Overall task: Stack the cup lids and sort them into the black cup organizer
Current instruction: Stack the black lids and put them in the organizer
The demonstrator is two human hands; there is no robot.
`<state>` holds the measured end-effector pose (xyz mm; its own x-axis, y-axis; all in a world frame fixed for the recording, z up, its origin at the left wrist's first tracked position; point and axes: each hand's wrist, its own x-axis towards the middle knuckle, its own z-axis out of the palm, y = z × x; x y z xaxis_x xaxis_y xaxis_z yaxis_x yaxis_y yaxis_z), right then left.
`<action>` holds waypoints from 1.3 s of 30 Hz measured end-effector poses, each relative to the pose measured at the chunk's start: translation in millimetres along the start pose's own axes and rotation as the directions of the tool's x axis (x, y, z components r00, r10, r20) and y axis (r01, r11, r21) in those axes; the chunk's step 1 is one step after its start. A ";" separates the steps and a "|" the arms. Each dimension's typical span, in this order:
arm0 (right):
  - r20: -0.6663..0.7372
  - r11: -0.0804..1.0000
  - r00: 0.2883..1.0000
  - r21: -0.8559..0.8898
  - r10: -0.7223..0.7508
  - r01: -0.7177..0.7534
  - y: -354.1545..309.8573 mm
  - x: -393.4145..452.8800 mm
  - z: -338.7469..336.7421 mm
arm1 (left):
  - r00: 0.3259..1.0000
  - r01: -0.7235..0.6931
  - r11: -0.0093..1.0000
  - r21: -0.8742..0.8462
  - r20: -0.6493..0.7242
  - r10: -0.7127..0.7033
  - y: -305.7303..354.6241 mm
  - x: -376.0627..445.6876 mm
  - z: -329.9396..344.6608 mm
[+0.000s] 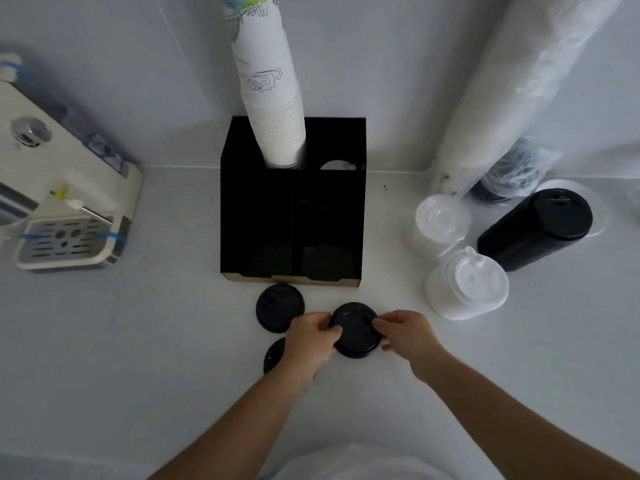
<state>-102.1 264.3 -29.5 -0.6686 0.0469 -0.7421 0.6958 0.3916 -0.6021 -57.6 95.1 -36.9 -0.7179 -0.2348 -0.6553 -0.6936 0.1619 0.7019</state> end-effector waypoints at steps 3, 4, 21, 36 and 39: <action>0.034 0.998 0.999 0.062 -0.008 0.005 2.4 -7.4 -2.2 | 1.000 0.022 0.998 -0.060 0.009 -0.021 1.6 -12.2 -0.1; 0.045 0.996 0.999 0.091 -0.017 0.013 2.4 -11.0 -2.8 | 1.000 0.025 0.996 -0.089 0.011 -0.024 2.4 -17.4 -1.4; 0.262 0.973 0.942 -0.029 -0.212 0.227 9.6 -53.6 1.3 | 0.986 -0.084 0.986 -0.143 -0.152 0.062 -44.2 -88.0 -25.6; 0.480 0.962 0.867 -0.150 -0.132 0.230 0.7 -69.5 51.5 | 0.970 -0.062 0.862 -0.503 -0.235 -0.067 -76.4 -98.4 -56.4; 0.406 0.957 0.900 -0.162 -0.157 0.240 -1.0 -67.1 62.9 | 0.956 -0.055 0.866 -0.497 -0.278 -0.098 -77.9 -95.1 -56.1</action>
<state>-41.4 202.9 2.4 -0.6045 -0.3929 -0.6930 0.4629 0.5347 -0.7070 68.0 51.0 -13.6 -0.6015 -0.5068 -0.6175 -0.5319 -0.3227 0.7830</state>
